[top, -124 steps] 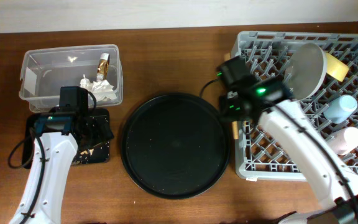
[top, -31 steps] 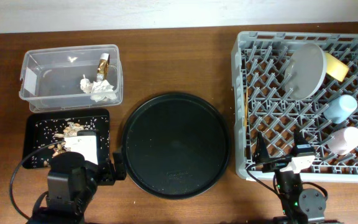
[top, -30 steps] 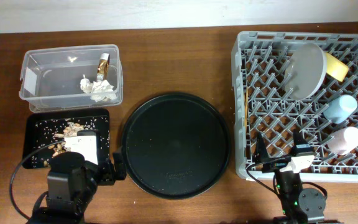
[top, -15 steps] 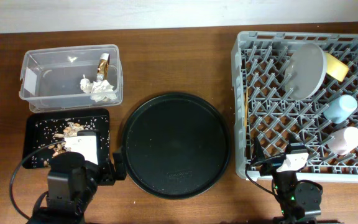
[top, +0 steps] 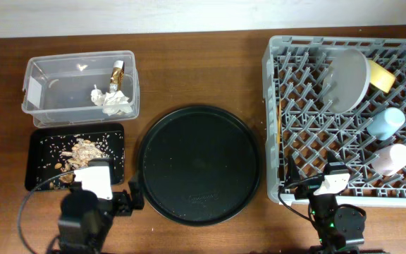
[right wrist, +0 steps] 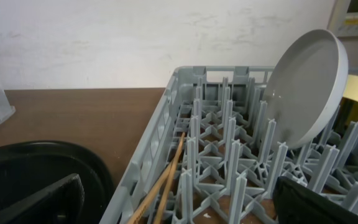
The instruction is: Sort waste into correct bins and load items into the dishwasher rack
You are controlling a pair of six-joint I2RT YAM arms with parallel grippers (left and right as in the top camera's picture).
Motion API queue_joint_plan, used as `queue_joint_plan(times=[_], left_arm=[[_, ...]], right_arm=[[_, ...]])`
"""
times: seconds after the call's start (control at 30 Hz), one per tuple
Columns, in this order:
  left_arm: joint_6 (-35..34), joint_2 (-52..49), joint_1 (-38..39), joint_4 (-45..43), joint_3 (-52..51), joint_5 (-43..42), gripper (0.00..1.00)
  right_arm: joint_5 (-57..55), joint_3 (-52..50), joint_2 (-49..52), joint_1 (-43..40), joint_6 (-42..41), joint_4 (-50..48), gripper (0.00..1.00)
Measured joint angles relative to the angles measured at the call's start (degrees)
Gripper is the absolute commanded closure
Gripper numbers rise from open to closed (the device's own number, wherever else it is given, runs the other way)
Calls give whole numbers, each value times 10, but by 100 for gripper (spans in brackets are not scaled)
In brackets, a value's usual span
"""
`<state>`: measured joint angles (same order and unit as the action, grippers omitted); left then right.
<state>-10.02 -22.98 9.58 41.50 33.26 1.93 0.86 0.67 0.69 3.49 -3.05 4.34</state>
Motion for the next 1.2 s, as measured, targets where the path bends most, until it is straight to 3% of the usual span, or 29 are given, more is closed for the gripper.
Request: queue_joint_plan(times=[0.1,0.3,0.43,1.2], left_arm=[[0,109,0,-145,-155,0,1],[20,222,-18,-443,-314,0,1],[71,223,-19,-372,-323,-5,1],[88,223,-19,-369,-325,-5,1]], right_arm=[[0,0,0,0,0,0,2],[0,0,-1,0,0,0,2],[0,0,-1,0,0,0,2],[0,0,-1,0,0,0,2]])
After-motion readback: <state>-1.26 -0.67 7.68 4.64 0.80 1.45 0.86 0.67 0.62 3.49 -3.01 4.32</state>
